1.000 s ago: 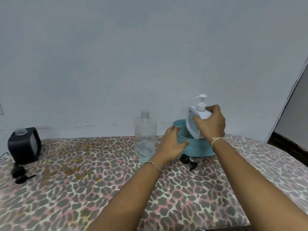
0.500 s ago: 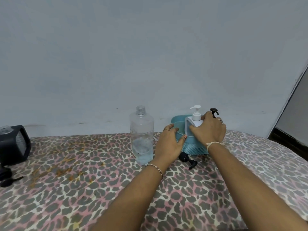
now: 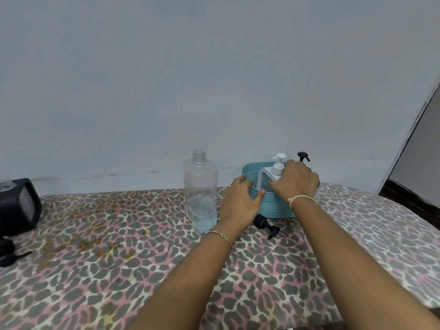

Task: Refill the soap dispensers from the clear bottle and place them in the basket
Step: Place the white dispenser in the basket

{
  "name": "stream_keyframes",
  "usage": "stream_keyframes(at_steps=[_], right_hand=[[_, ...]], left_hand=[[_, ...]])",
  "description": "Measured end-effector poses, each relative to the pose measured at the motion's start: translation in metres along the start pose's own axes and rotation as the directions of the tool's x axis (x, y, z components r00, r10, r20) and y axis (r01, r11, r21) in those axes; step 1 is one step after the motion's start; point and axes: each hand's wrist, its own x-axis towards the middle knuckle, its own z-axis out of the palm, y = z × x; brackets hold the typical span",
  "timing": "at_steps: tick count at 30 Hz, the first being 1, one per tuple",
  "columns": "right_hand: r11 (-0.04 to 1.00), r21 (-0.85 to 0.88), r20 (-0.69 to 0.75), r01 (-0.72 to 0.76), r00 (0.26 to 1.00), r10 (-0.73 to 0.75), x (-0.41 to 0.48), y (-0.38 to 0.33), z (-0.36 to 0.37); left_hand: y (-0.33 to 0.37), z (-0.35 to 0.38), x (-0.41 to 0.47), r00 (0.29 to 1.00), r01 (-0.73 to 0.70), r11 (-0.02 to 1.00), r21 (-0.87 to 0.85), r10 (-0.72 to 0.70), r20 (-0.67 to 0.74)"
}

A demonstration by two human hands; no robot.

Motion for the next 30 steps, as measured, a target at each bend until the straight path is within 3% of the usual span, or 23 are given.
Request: stream_keyframes(at_steps=[8,15,20,30], right_hand=[[0.998,-0.016,0.027,-0.054,0.998,0.055,0.0,-0.002,-0.001],[0.969,0.205,0.004,-0.136,0.99,0.138,-0.024,-0.006,-0.012],[0.943,0.333,-0.091,0.014,0.996,0.017,-0.069,-0.024,-0.03],[0.826,0.411,-0.163,0.385,0.923,-0.349,-0.165,-0.1,-0.038]], left_hand=[[0.004,-0.012,-0.005,0.984,-0.042,0.993,0.109,0.023,0.176],[0.005,-0.022,-0.029,0.991,-0.085,0.996,0.001,0.084,0.107],[0.004,-0.039,-0.056,0.995,-0.1,0.992,-0.081,0.098,-0.038],[-0.055,-0.103,-0.118,0.929,0.064,0.986,-0.153,-0.115,-0.352]])
